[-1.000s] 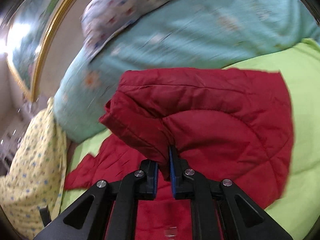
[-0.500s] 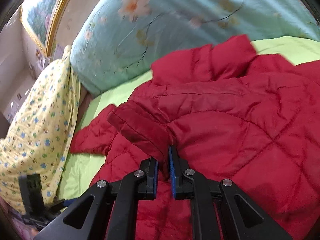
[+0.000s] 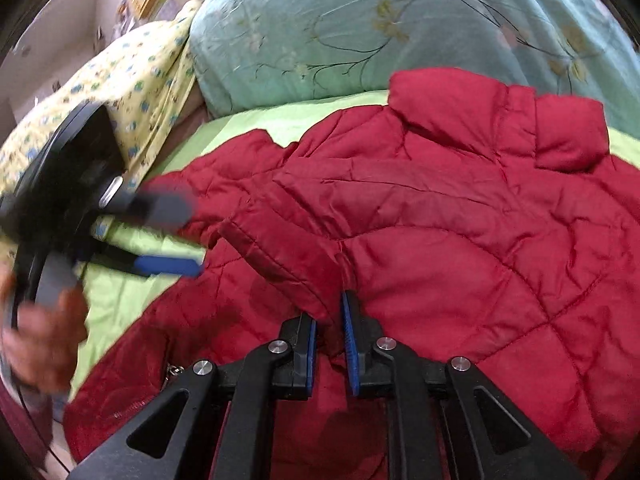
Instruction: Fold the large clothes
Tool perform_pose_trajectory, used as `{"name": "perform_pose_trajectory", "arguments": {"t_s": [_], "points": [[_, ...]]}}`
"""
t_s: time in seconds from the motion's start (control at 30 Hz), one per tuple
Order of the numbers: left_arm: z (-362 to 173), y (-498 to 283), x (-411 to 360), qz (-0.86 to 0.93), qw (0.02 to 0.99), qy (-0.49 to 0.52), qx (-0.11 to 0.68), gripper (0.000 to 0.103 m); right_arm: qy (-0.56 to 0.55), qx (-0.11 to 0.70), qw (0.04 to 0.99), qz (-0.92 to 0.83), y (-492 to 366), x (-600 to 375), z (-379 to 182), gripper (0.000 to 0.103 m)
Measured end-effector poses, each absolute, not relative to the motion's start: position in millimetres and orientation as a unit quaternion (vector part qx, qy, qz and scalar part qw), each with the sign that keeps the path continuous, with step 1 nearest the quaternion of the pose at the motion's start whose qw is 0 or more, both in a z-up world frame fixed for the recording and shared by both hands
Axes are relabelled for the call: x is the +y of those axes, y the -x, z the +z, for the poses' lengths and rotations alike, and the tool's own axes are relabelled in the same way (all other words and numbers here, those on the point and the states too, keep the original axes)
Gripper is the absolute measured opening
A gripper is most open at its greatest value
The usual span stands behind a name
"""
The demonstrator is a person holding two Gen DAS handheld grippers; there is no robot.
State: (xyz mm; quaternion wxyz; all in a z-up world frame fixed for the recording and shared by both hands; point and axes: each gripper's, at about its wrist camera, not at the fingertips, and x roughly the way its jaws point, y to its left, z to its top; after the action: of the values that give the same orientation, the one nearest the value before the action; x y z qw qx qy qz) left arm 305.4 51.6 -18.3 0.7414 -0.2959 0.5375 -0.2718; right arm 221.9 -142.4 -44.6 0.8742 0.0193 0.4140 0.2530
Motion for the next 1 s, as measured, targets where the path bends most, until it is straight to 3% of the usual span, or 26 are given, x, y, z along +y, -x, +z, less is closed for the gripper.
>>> {"name": "perform_pose_trajectory", "arguments": {"t_s": [0.1, 0.13, 0.17, 0.23, 0.47, 1.0], "points": [[-20, -318, 37, -0.285, 0.735, 0.288, 0.543, 0.103, -0.022, 0.416, 0.873, 0.255, -223, -141, -46, 0.015], [-20, -322, 31, -0.287, 0.739, 0.280, 0.541, 0.094, -0.026, 0.417, 0.872, 0.255, -224, -142, -46, 0.015], [-21, -324, 28, -0.286, 0.740, 0.276, 0.543, 0.066, -0.031, 0.418, 0.871, 0.256, -225, -143, -46, 0.015], [-26, -329, 21, -0.286, 0.734, 0.266, 0.555, 0.023, -0.043, 0.423, 0.869, 0.255, -225, -146, -46, 0.017], [-25, -325, 24, -0.287, 0.754, 0.236, 0.541, 0.012, -0.095, 0.437, 0.856, 0.259, -216, -174, -43, 0.031], [-7, -319, 42, -0.230, 0.841, 0.015, 0.490, 0.013, -0.180, 0.398, 0.899, 0.046, -226, -338, -24, 0.039]]}}
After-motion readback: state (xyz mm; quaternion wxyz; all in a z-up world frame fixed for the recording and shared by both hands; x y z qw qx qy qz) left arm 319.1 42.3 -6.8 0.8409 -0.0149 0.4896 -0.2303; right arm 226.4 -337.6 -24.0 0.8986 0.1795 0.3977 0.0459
